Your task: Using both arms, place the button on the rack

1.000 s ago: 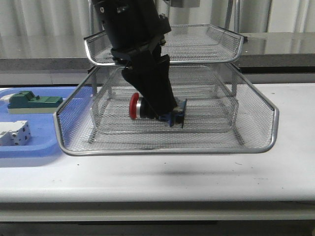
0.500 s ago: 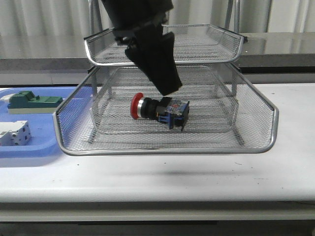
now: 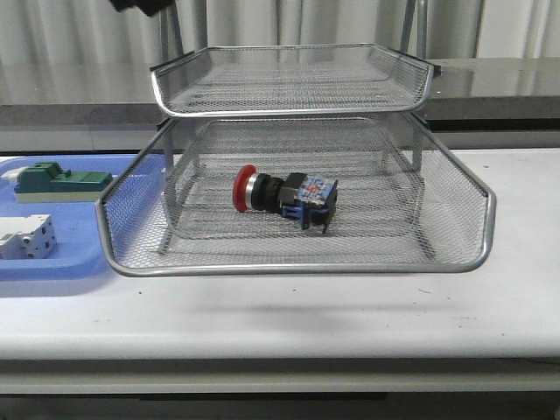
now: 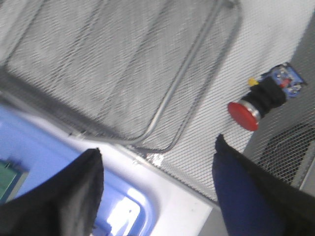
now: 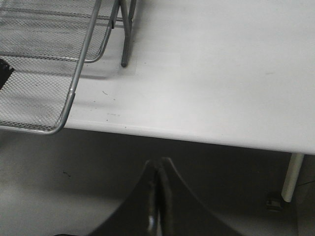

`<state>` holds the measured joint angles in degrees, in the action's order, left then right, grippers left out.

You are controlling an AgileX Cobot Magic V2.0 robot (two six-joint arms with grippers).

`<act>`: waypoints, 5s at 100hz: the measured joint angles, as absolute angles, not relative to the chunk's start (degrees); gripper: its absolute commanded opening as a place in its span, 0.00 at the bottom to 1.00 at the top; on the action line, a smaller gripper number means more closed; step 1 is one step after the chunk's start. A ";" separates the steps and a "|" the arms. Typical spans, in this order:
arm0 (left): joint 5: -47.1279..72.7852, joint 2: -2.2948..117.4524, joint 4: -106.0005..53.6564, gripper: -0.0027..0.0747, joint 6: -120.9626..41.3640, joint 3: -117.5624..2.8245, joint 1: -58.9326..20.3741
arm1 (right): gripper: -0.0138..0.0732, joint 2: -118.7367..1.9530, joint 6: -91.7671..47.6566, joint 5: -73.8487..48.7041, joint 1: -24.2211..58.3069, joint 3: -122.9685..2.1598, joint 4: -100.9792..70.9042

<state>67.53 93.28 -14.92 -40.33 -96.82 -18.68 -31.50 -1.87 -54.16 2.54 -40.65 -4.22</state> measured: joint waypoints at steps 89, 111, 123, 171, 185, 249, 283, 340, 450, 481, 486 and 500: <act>24.27 47.31 -29.46 0.63 -39.26 -38.25 1.64 | 0.08 -31.50 -1.79 -54.16 2.54 -40.65 -4.22; 17.41 34.57 -35.45 0.63 -39.26 -28.25 1.64 | 0.08 -31.50 -1.79 -54.16 2.54 -40.65 -4.22; 17.69 28.46 -36.09 0.63 -39.26 -25.64 1.64 | 0.08 -31.50 -1.79 -54.16 2.54 -40.65 -4.22; 14.16 11.06 -39.56 0.63 -39.26 -16.89 1.64 | 0.08 -31.50 -1.79 -54.16 2.54 -40.65 -4.22; 12.46 10.84 -39.68 0.63 -39.26 -15.47 1.64 | 0.08 -31.50 -1.79 -54.16 2.54 -40.65 -4.22; 12.36 10.84 -40.17 0.01 -39.26 -15.22 1.64 | 0.08 -31.50 -1.79 -54.16 2.54 -40.65 -4.22; 12.36 10.84 -40.17 0.01 -39.26 -15.22 1.64 | 0.08 -31.50 -1.79 -54.16 2.54 -40.65 -4.22; 12.36 10.84 -40.17 0.01 -39.26 -15.22 1.64 | 0.08 -36.42 -10.11 -46.37 2.54 -40.65 -13.89; 12.36 10.84 -40.17 0.01 -39.26 -15.22 1.64 | 0.09 -78.45 -59.69 -29.70 34.55 -40.65 -41.54; 12.33 10.84 -40.17 0.01 -39.26 -15.22 1.64 | 0.09 -85.93 -59.78 -19.52 35.75 -40.80 -41.54; 12.33 10.84 -40.17 0.01 -39.26 -15.22 1.64 | 0.09 -86.71 -59.78 -18.76 35.77 -40.80 -41.54; 12.33 10.84 -40.17 0.01 -39.26 -15.22 1.64 | 0.09 -88.44 -59.78 -17.26 35.36 -42.25 -41.54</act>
